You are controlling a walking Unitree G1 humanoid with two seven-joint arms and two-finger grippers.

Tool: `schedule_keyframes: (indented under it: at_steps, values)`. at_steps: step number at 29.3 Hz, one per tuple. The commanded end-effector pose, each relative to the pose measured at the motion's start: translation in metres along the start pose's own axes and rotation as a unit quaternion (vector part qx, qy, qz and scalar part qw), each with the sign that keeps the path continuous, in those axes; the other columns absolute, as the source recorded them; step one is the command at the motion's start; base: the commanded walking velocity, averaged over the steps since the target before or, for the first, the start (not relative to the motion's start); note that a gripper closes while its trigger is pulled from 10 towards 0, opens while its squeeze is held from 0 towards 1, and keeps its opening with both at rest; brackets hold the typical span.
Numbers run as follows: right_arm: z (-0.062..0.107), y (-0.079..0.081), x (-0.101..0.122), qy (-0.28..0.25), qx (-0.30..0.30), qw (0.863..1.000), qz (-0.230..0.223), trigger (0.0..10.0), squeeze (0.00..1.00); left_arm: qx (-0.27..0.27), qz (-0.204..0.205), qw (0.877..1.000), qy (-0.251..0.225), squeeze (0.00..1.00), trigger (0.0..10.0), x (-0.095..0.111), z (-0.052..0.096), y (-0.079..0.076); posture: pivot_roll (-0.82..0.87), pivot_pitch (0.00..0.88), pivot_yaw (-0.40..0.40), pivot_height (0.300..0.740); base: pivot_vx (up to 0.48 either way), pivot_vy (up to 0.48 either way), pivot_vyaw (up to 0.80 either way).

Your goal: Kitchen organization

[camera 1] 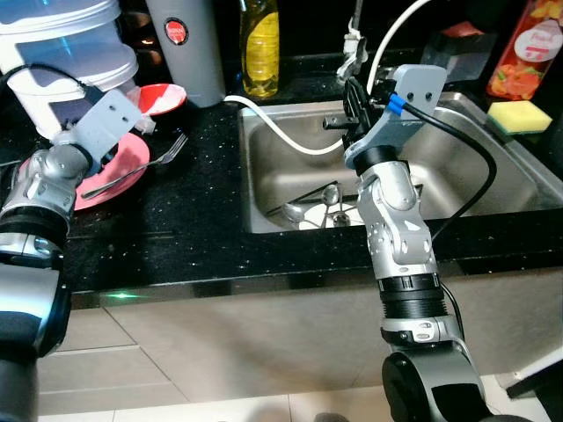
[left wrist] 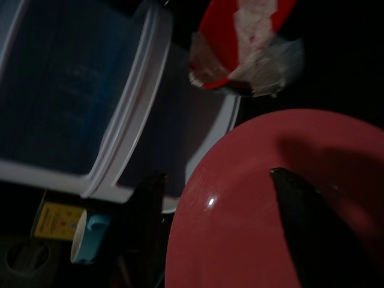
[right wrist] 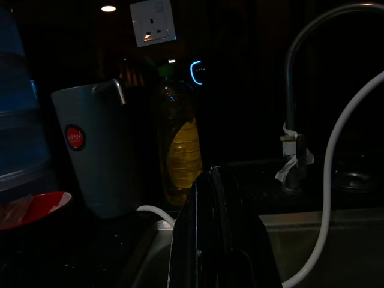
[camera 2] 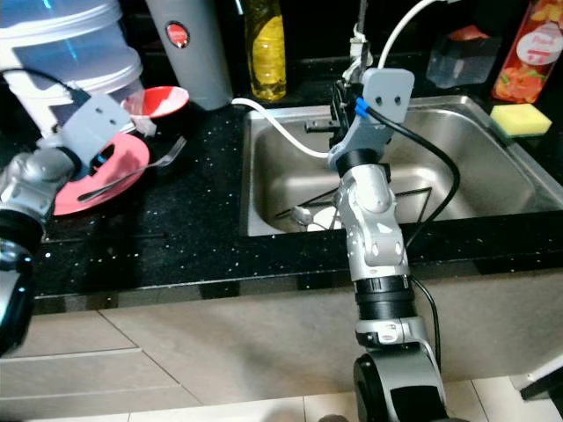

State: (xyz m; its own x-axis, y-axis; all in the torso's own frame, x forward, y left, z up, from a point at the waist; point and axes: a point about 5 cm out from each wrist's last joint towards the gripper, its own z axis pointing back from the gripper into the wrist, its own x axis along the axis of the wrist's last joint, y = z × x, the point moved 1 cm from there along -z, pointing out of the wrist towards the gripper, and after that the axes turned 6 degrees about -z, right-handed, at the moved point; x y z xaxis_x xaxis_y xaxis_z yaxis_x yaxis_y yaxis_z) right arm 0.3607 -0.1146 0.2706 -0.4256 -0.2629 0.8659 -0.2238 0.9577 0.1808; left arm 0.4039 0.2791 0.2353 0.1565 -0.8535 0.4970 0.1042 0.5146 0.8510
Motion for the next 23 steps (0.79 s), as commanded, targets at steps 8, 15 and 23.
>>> schedule_keyframes:
  at_steps: [8,15,23]
  values:
    - [0.003,-0.003,0.001,-0.002,-0.011,1.0,0.003,10.0,0.0,-0.091,-0.019,0.995,-0.04,0.54,10.0,0.018,-0.003,-0.028,-0.02,0.0,0.071,0.74,0.0,0.0,0.0]
    - [0.005,-0.005,0.002,-0.005,-0.014,1.0,0.006,10.0,0.0,-0.118,-0.023,0.992,-0.048,0.0,10.0,0.03,-0.007,-0.042,-0.03,0.0,0.077,0.74,0.0,0.0,0.0]
    - [0.006,-0.008,0.005,-0.01,-0.019,1.0,0.012,10.0,0.0,-0.129,-0.04,0.99,-0.034,0.0,10.0,0.031,-0.009,-0.047,-0.06,0.0,0.089,0.74,0.0,0.0,0.0]
